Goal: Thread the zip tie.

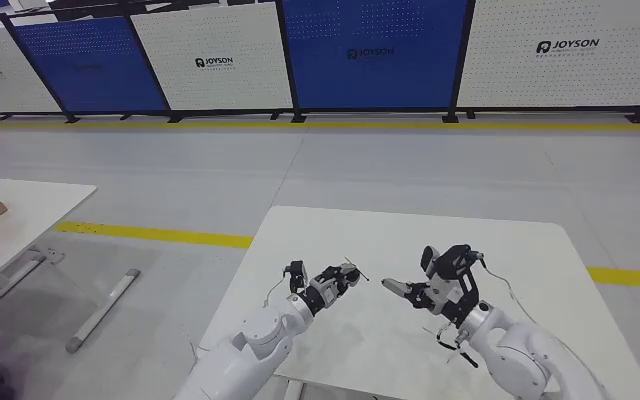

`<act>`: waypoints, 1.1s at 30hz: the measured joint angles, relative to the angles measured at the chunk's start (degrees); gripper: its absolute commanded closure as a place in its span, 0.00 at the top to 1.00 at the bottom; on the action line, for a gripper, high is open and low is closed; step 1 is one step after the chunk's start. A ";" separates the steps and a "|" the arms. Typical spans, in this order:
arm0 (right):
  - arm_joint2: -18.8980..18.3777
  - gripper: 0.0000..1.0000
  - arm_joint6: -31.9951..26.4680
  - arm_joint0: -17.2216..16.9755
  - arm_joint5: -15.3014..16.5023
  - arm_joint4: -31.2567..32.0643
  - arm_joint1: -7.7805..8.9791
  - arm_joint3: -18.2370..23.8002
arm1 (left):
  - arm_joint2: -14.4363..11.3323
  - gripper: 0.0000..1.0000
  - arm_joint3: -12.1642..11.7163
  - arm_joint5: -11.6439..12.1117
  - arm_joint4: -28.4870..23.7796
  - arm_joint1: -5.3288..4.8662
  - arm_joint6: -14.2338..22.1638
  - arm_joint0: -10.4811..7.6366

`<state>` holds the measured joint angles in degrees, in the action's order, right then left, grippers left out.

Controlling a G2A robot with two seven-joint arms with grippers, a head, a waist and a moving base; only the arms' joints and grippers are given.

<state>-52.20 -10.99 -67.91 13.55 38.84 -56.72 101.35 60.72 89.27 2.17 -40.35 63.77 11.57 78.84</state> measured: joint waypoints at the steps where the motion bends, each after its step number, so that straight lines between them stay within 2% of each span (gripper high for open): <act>1: 0.00 1.00 0.00 0.00 0.00 0.00 0.00 0.00 | 0.00 0.00 0.00 0.00 0.00 0.00 0.00 0.00; 4: -0.12 1.00 -1.00 -0.68 -0.40 -3.07 -0.29 -0.28 | -0.14 0.00 -0.08 1.49 2.35 0.11 -2.17 0.10; 8: -1.10 1.00 -6.59 -0.12 -1.28 -16.31 -0.95 -2.07 | -1.87 0.00 -0.24 7.06 11.05 0.68 -10.04 0.96; 11: -1.82 1.00 -11.56 0.35 -2.60 -26.80 -1.40 -3.66 | -3.37 0.00 -0.67 10.67 17.13 1.10 -14.32 1.58; 14: -2.42 1.00 -18.50 1.41 -4.94 -36.62 -1.63 -5.19 | -4.54 0.00 -0.68 12.65 20.55 1.46 -16.22 2.26; 25: -2.09 1.00 -19.10 1.00 -4.53 -38.49 -1.80 -5.39 | -4.75 0.00 -0.52 12.61 20.16 1.53 -15.82 2.40; 30: 0.14 1.00 -22.04 3.57 -1.24 -44.54 -3.17 -11.07 | -4.06 0.00 2.09 12.49 17.32 1.68 -14.28 3.38; 33: 2.38 1.00 -22.62 5.66 1.50 -46.80 -4.36 -14.97 | -2.83 0.00 3.47 11.25 14.65 1.57 -12.02 3.84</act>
<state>-49.81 -33.61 -62.25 15.05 -7.97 -61.07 86.39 57.89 92.73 13.43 -25.70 65.34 -0.45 82.68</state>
